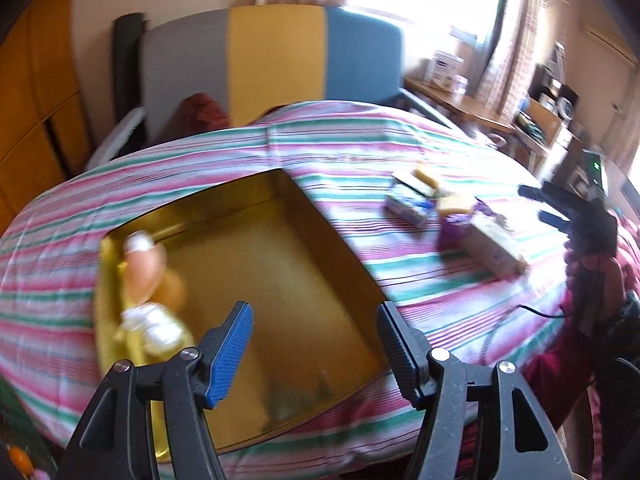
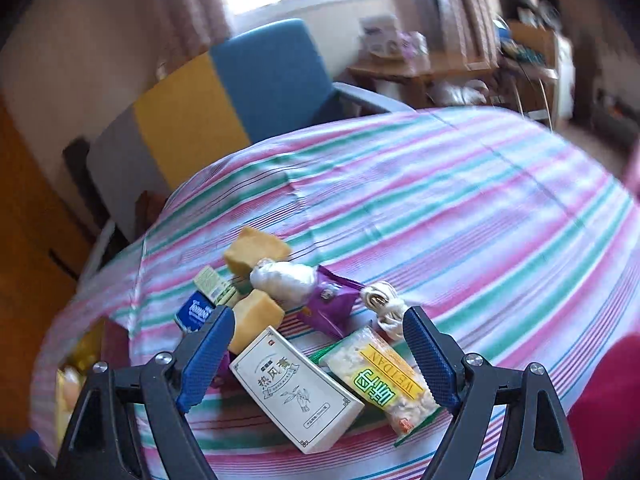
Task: Organize objects
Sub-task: 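Move both grippers back toward the pile of items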
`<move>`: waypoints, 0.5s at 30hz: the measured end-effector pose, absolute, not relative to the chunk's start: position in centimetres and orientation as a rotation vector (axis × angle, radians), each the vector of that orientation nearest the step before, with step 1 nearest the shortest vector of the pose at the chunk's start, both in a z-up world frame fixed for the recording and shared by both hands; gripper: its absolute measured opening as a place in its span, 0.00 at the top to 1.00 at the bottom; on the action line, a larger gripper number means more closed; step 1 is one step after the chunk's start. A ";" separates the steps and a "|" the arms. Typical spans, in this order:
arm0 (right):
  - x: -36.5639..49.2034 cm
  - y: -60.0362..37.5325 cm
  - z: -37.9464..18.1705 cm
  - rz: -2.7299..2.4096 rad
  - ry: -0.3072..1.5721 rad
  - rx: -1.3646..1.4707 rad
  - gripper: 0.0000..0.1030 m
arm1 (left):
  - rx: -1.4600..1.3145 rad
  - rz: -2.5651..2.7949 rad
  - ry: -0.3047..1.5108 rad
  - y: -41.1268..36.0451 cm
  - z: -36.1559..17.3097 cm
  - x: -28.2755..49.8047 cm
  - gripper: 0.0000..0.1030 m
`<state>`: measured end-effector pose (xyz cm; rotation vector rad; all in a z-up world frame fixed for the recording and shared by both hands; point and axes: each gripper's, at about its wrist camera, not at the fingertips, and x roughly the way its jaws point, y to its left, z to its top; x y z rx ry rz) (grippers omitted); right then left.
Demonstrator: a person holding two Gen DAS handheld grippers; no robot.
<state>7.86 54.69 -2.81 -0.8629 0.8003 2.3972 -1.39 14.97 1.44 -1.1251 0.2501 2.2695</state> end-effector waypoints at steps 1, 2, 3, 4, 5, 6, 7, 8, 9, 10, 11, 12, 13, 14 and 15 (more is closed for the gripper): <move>8.3 55.2 -2.9 2.391 0.853 -0.833 0.16 | -1.118 2.244 0.267 16.2 1.5 -1.2 0.37; 8.6 55.5 -2.9 2.379 0.878 -0.815 0.15 | -1.115 2.225 0.277 17.1 1.6 -1.1 0.37; 8.9 55.8 -2.9 2.369 0.897 -0.804 0.14 | -1.115 2.200 0.285 18.1 1.5 -1.0 0.37; 9.2 56.0 -3.0 2.363 0.922 -0.794 0.14 | -1.121 2.168 0.289 19.2 1.4 -1.0 0.37; 9.3 56.1 -3.0 2.360 0.946 -0.787 0.14 | -1.131 2.134 0.287 20.2 1.3 -1.0 0.37; 9.4 56.2 -3.1 2.357 0.963 -0.781 0.14 | -1.151 2.089 0.279 21.6 1.0 -1.1 0.37; 9.5 56.3 -3.1 2.354 0.972 -0.777 0.14 | -1.170 2.061 0.277 22.6 0.8 -1.2 0.37; 9.6 56.5 -3.1 2.354 0.980 -0.770 0.14 | -1.184 2.038 0.277 23.5 0.6 -1.2 0.37; 9.7 56.5 -3.1 2.356 0.991 -0.764 0.14 | -1.194 2.014 0.275 24.4 0.3 -1.2 0.37; 9.8 56.6 -3.1 2.359 1.004 -0.759 0.14 | -1.207 1.981 0.277 25.7 -0.1 -1.2 0.37; 9.9 56.6 -3.2 2.361 1.017 -0.757 0.13 | -1.220 1.960 0.281 26.7 -0.4 -1.3 0.37; 9.8 56.7 -3.3 2.362 1.033 -0.758 0.13 | -1.234 1.943 0.282 27.6 -0.8 -1.3 0.37; 9.7 56.7 -3.5 2.367 1.052 -0.766 0.13 | -1.251 1.923 0.278 28.3 -1.2 -1.3 0.37; 9.5 56.7 -3.7 2.379 1.076 -0.782 0.13 | -1.270 1.904 0.269 29.0 -1.6 -1.5 0.37; 9.1 56.7 -4.1 2.400 1.103 -0.810 0.12 | -1.290 1.888 0.257 29.5 -2.0 -1.7 0.37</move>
